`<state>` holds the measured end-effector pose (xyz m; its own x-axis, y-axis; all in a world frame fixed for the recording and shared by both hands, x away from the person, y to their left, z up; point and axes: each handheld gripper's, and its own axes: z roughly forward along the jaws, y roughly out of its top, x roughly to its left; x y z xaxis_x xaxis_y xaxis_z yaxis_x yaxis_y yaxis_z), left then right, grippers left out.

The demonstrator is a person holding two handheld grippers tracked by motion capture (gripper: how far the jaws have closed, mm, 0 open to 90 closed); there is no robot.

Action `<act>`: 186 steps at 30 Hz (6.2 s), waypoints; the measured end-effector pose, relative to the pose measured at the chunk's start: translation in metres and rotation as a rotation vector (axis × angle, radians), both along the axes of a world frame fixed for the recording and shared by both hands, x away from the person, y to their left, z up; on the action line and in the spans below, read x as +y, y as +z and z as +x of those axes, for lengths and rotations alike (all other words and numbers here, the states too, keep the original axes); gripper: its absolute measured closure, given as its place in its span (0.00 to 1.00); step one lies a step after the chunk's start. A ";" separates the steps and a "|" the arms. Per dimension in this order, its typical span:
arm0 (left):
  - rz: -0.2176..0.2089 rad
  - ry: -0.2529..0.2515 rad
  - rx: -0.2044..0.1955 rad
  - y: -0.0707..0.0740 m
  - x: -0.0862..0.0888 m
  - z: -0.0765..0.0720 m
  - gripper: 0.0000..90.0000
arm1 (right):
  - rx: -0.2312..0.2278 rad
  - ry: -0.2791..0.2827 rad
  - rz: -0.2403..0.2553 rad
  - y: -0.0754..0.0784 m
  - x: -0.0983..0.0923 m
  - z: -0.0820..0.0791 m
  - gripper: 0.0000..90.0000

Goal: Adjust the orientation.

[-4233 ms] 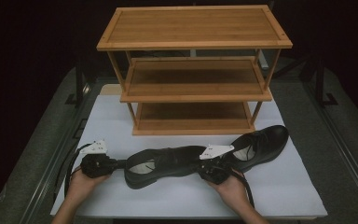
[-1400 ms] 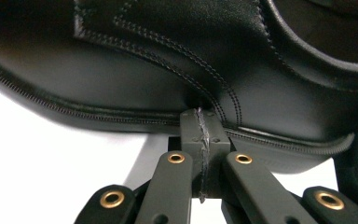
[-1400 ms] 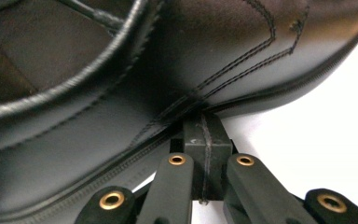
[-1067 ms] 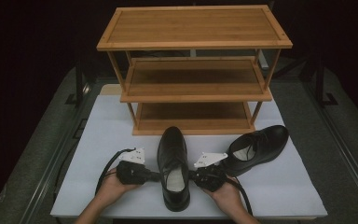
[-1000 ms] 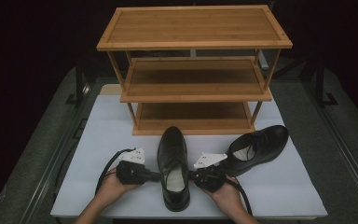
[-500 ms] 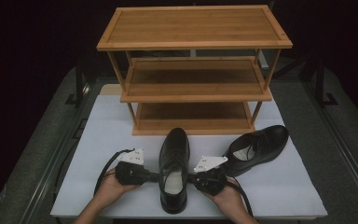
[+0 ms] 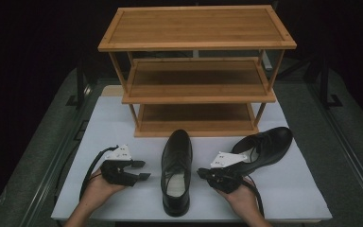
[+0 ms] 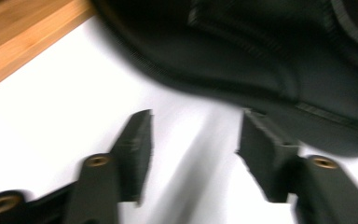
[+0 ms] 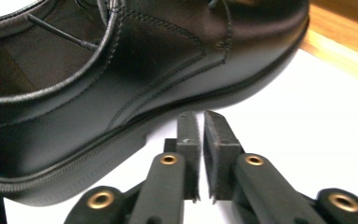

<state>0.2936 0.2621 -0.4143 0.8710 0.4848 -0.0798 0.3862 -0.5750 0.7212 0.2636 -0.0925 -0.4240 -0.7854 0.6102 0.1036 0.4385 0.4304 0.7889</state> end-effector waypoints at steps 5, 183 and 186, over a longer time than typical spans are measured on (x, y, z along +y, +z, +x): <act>0.049 0.095 -0.012 -0.005 0.017 -0.008 0.28 | 0.016 0.000 0.020 0.006 -0.011 -0.002 0.89; 0.094 0.272 -0.048 -0.038 0.065 -0.018 0.00 | 0.074 -0.259 -0.011 -0.018 -0.151 -0.023 1.00; 0.096 0.272 -0.046 -0.038 0.065 -0.018 0.00 | 0.075 -0.246 -0.023 -0.019 -0.147 -0.022 1.00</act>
